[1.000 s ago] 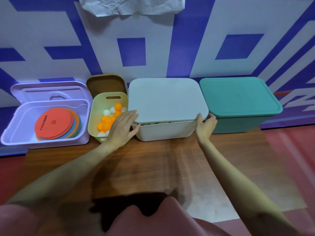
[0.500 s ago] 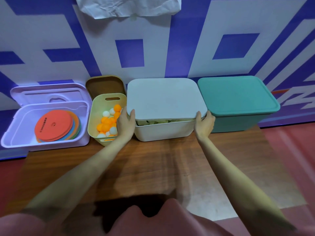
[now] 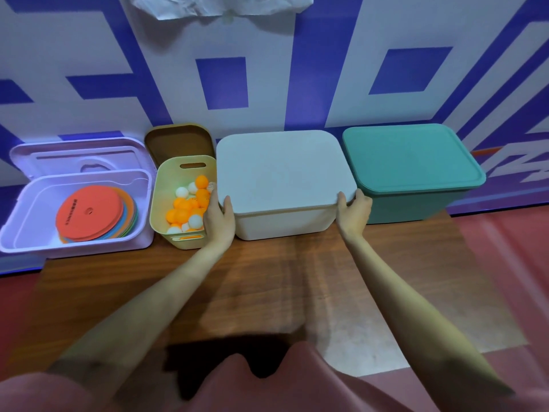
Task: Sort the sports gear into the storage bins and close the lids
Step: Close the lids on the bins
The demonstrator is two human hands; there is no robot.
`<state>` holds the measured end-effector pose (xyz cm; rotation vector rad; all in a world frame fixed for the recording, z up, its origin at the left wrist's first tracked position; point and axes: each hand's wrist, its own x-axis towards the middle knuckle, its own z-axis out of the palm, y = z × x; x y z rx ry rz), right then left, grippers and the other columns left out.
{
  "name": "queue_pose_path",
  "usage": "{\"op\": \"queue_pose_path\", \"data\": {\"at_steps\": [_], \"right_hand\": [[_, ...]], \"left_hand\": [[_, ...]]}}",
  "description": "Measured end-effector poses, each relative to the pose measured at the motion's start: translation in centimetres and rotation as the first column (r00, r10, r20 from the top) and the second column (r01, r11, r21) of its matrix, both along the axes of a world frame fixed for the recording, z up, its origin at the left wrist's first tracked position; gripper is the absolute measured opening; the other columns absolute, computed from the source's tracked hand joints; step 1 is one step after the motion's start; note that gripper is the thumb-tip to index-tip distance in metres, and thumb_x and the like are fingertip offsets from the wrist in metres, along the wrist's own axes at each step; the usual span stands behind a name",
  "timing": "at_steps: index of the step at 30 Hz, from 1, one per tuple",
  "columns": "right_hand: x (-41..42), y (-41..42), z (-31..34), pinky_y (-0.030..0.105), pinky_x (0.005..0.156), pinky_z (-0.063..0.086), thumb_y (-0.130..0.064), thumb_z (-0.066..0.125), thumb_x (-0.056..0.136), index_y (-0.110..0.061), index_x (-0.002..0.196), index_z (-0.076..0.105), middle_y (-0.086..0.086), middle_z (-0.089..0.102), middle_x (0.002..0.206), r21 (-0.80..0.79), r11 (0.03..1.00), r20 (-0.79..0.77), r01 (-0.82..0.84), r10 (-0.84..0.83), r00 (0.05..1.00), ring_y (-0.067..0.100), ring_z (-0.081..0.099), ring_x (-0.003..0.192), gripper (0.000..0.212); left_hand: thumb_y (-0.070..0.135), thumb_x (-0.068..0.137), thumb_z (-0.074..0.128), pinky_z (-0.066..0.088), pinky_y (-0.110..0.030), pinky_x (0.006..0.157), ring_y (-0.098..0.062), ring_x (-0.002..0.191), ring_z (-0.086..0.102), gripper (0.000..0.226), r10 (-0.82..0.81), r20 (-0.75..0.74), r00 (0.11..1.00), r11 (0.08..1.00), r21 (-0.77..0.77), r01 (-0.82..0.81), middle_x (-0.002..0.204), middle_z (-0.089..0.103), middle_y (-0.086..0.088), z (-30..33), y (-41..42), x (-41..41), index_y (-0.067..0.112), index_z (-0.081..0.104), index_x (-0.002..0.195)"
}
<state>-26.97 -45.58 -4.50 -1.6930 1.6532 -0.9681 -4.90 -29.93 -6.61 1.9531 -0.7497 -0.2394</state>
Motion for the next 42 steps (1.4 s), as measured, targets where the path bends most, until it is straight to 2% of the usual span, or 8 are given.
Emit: {"op": "queue_pose_path", "data": {"at_steps": [2,5,8,13,20,25,31,42], "right_hand": [[0.3,0.6,0.1,0.035,0.082,0.035,-0.022,0.053,0.094,-0.005,0.092,0.050,0.018,0.051,0.102,0.035,0.999,-0.059,0.018,-0.015,0.998,0.029,0.045,0.098,0.017],[1.6,1.7,0.7,0.039,0.097,0.031,-0.018,0.057,0.092,-0.001,0.129,0.045,0.022,0.040,0.130,-0.045,0.991,-0.213,0.128,-0.135,0.968,0.035,0.039,0.118,0.043],[3.1,1.5,1.1,0.045,0.106,0.025,-0.015,0.058,0.091,-0.009,0.137,0.041,0.020,0.034,0.143,-0.119,0.992,-0.389,-0.035,-0.014,0.921,0.034,0.032,0.132,0.050],[6.7,-0.6,1.7,0.050,0.107,0.026,-0.025,0.042,0.098,-0.017,0.148,0.026,0.017,0.022,0.154,0.016,0.857,-0.595,-0.514,0.421,0.684,0.040,0.023,0.138,0.053],[8.5,-2.2,2.1,0.047,0.091,0.034,-0.040,0.028,0.100,-0.026,0.143,0.029,0.010,0.031,0.145,0.083,0.799,-0.820,-0.595,0.394,0.415,0.044,0.034,0.121,0.045],[8.7,-2.3,2.1,0.047,0.090,0.034,-0.039,0.030,0.099,-0.024,0.142,0.031,0.011,0.033,0.144,0.091,0.793,-0.817,-0.602,0.405,0.410,0.045,0.036,0.118,0.045],[8.6,-2.3,2.8,0.054,0.099,0.032,-0.039,0.026,0.100,-0.024,0.141,0.026,0.012,0.027,0.146,0.177,0.780,-0.794,-0.600,0.474,0.381,0.047,0.030,0.125,0.044],[13.5,0.4,6.5,0.046,0.106,0.029,-0.030,0.044,0.098,-0.006,0.143,0.028,0.021,0.031,0.145,0.147,0.678,-0.660,-0.721,0.610,0.439,0.037,0.033,0.131,0.053]], "left_hand": [[0.031,0.098,0.038,0.044,-0.046,0.100,-0.027,0.118,0.054,0.043,0.017,-0.046,0.999,1.000,-0.002,-0.017,0.131,0.059,-0.006,-0.1,-0.2,-0.2,0.013,0.047,0.136],[0.017,0.099,0.042,0.041,-0.044,0.105,-0.025,0.125,0.050,0.040,0.053,-0.113,0.992,0.999,-0.004,-0.054,0.136,0.056,-0.005,-0.3,-0.3,-0.4,0.013,0.046,0.138],[0.011,0.098,0.041,0.031,-0.041,0.114,-0.024,0.138,0.036,0.049,-0.012,-0.004,1.000,0.999,0.039,0.013,0.149,0.042,-0.006,0.0,-0.8,0.2,0.011,0.035,0.146],[0.027,0.104,0.032,0.009,-0.038,0.120,-0.024,0.149,0.002,0.055,-0.371,0.242,0.897,0.866,0.440,0.239,0.161,0.002,-0.013,2.3,-3.3,4.1,0.003,0.015,0.151],[0.045,0.102,0.026,0.003,-0.030,0.120,-0.020,0.148,-0.003,0.071,-0.525,0.215,0.823,0.687,0.678,0.261,0.161,-0.006,-0.012,4.1,-5.6,8.1,0.000,0.003,0.151],[0.047,0.101,0.032,0.020,-0.034,0.116,-0.023,0.147,0.014,0.071,-0.543,0.241,0.804,0.643,0.735,0.215,0.161,0.003,-0.009,5.4,-6.0,8.6,0.002,0.011,0.152],[0.048,0.101,0.027,0.014,-0.043,0.119,-0.025,0.148,0.006,0.068,-0.539,0.216,0.814,0.597,0.780,0.189,0.161,0.001,-0.009,5.6,-5.8,8.2,0.008,0.008,0.153],[0.024,0.099,0.048,0.031,-0.041,0.107,-0.035,0.132,0.039,0.046,-0.214,0.323,0.922,0.845,0.534,0.009,0.141,0.044,-0.023,8.2,3.0,13.8,-0.003,0.042,0.136]]}}
